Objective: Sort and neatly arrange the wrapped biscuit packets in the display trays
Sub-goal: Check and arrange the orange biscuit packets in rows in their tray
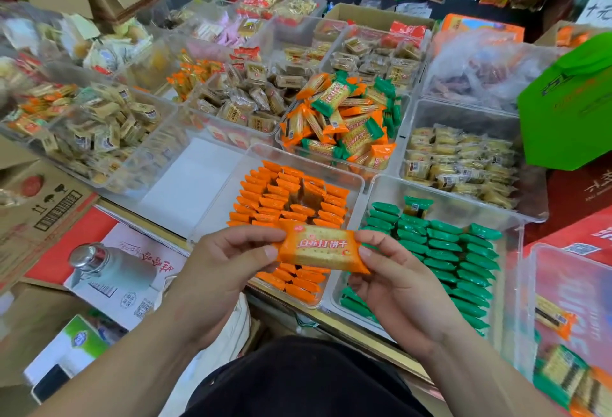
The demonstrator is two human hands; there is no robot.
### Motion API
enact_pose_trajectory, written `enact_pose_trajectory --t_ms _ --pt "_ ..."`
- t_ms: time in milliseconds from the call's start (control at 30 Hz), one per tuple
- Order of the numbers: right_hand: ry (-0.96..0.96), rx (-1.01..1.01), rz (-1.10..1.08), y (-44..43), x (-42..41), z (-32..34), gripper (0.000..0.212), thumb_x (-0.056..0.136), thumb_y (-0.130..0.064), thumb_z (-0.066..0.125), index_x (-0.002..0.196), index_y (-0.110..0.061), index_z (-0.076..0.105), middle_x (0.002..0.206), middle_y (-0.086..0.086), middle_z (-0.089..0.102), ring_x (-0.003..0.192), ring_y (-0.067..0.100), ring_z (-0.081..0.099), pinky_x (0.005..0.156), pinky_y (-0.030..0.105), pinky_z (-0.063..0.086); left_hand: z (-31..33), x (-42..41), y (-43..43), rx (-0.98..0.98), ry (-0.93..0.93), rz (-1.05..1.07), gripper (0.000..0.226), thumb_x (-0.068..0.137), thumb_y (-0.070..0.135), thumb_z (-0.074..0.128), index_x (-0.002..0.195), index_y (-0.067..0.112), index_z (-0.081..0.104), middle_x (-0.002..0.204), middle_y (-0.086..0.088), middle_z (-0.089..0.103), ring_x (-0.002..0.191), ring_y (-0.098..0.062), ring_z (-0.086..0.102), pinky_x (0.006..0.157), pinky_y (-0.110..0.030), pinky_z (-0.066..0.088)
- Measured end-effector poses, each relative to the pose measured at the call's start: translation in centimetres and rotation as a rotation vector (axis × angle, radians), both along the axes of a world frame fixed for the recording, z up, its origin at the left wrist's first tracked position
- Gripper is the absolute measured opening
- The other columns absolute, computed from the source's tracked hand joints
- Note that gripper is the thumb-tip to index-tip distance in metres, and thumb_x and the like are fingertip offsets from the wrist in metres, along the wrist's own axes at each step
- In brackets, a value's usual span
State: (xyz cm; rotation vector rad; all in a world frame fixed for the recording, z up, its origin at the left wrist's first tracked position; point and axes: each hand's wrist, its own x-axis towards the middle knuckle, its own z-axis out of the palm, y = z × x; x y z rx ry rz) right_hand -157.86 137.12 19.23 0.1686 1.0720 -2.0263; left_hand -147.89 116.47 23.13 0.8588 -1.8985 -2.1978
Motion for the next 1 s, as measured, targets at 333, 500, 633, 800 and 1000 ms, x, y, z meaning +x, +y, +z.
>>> enact_pose_trajectory --t_ms 333,500,633,800,1000 --pt "0.032 0.213 0.202 0.4 0.2 0.6 0.019 0.073 -0.022 0.075 0.067 -0.010 0.063 0.063 0.004 0.047 0.056 0.010 0.038 0.049 0.021 0.027 0.8 0.2 -0.1 -0.271 -0.162 0.042 0.023 0.087 0.013 0.073 0.065 0.013 0.073 0.058 -0.006 0.056 0.054 -0.014 0.050 0.051 -0.023 0.041" --pt "-0.125 0.145 0.191 -0.1 0.5 0.5 0.022 0.076 -0.021 0.073 0.072 -0.014 0.052 0.057 -0.001 0.033 0.052 0.009 0.026 0.052 0.024 0.013 0.7 0.0 -0.4 0.313 -0.253 0.070 0.029 0.078 0.014 0.070 0.056 0.012 0.051 0.057 -0.004 0.040 0.043 -0.012 0.034 0.047 -0.024 0.019" --pt "-0.060 0.219 0.176 -0.4 0.6 0.2 0.028 0.073 -0.024 0.075 0.073 -0.016 0.048 0.048 -0.002 0.030 0.042 0.008 0.023 0.041 0.020 0.017 0.1 0.1 -0.6 0.190 -0.268 0.056 0.036 0.086 0.013 0.069 0.053 0.014 0.055 0.054 -0.005 0.038 0.045 -0.013 0.034 0.046 -0.024 0.021" --pt "0.025 0.348 0.149 -1.1 0.3 0.6 0.030 0.086 -0.032 0.068 0.103 -0.007 0.065 0.072 0.013 0.070 0.053 0.016 0.059 0.046 0.024 0.041 -0.7 0.0 -1.0 -0.064 -0.227 0.080 0.009 0.091 0.013 0.069 0.086 0.010 0.074 0.064 -0.011 0.065 0.053 -0.022 0.059 0.050 -0.030 0.040" --pt "0.054 0.382 0.080 -2.5 -1.1 -1.1 0.033 0.097 -0.034 0.060 0.115 -0.008 0.067 0.102 0.018 0.075 0.095 0.031 0.074 0.075 0.036 0.055 -2.9 -1.2 -1.4 -0.292 -0.203 -0.056 0.019 0.091 0.006 0.069 0.102 0.020 0.078 0.086 0.002 0.078 0.083 -0.013 0.074 0.073 -0.027 0.058"
